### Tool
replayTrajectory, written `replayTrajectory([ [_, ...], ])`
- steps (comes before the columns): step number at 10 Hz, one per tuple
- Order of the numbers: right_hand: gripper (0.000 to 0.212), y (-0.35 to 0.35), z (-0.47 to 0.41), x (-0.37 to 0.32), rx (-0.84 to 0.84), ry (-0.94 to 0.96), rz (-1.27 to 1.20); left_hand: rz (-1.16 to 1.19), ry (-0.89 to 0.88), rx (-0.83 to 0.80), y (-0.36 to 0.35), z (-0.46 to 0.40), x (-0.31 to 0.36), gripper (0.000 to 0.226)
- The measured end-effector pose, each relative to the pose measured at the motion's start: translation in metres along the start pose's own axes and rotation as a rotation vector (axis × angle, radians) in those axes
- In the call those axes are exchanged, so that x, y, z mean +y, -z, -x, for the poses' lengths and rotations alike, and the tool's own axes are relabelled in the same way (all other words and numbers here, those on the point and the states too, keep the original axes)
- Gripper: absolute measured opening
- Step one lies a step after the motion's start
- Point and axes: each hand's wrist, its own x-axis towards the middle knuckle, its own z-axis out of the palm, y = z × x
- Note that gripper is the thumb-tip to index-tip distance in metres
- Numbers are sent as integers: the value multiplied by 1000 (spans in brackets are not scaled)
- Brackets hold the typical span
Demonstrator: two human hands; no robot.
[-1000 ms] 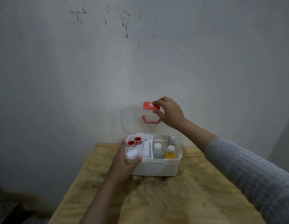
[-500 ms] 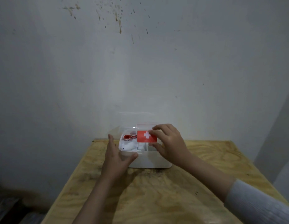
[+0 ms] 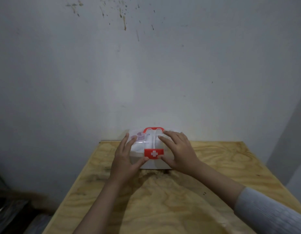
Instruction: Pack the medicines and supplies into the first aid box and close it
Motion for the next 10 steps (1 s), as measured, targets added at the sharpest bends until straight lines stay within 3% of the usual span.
replayTrajectory([
  [1,58,-10,2,3,-49,-66,-28,43,-9,49,-9,1,1,83],
  [4,54,-25,8,5,38,-69,-24,19,-28,149,-25,-1,-6,80],
  [7,57,-23,-27,22,-128,-162,35,-106,37,42,-28,-51,4,75],
  [9,67,-12,-28,15,-226,-198,39,-282,112,-39,-25,-59,18,86],
  [10,64,15,-21,-1,92,-262,-192,-228,121,-11,-30,-26,36,105],
])
